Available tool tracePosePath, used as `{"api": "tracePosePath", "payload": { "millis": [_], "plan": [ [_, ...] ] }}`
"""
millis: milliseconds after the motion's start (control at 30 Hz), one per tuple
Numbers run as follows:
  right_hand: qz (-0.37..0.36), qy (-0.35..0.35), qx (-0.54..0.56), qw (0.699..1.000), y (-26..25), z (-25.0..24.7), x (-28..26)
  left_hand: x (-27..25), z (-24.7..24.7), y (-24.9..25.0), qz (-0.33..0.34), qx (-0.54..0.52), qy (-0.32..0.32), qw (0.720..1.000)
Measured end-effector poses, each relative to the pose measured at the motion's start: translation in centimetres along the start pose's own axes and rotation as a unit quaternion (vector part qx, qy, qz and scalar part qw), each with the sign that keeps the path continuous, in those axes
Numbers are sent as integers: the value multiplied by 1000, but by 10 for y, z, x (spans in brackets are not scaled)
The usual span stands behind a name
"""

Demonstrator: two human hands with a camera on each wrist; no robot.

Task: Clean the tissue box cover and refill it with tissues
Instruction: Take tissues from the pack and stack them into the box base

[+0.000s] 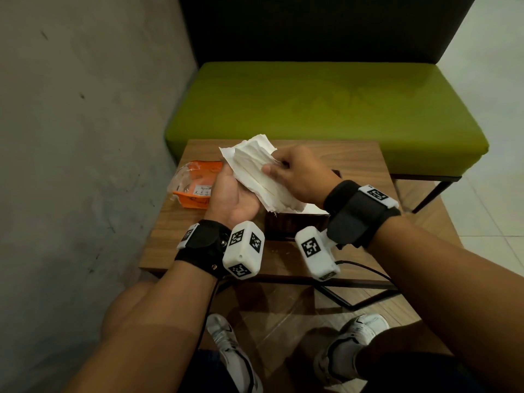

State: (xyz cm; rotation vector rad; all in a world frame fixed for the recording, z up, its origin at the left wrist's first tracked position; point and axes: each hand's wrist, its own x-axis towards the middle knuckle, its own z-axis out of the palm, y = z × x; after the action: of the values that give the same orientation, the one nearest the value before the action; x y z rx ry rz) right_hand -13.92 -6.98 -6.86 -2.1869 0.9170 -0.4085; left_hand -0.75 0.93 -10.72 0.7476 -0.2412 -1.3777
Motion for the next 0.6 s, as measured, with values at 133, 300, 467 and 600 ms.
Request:
{"api": "tracePosePath", "payload": {
  "millis": [133, 300, 467, 600],
  "plan": [
    [24, 14, -3, 1000, 0, 1, 1, 1, 2, -2, 0, 12, -2, 1000],
    [25, 93, 9, 995, -2, -14, -1, 7, -10, -5, 11, 5, 23, 1000],
    [-26, 234, -71, 969, -16, -28, 3, 5, -9, -4, 17, -9, 49, 999],
    [-86, 206, -125, 967, -26, -11, 2, 5, -5, -6, 26, 9, 53, 998]
  ]
}}
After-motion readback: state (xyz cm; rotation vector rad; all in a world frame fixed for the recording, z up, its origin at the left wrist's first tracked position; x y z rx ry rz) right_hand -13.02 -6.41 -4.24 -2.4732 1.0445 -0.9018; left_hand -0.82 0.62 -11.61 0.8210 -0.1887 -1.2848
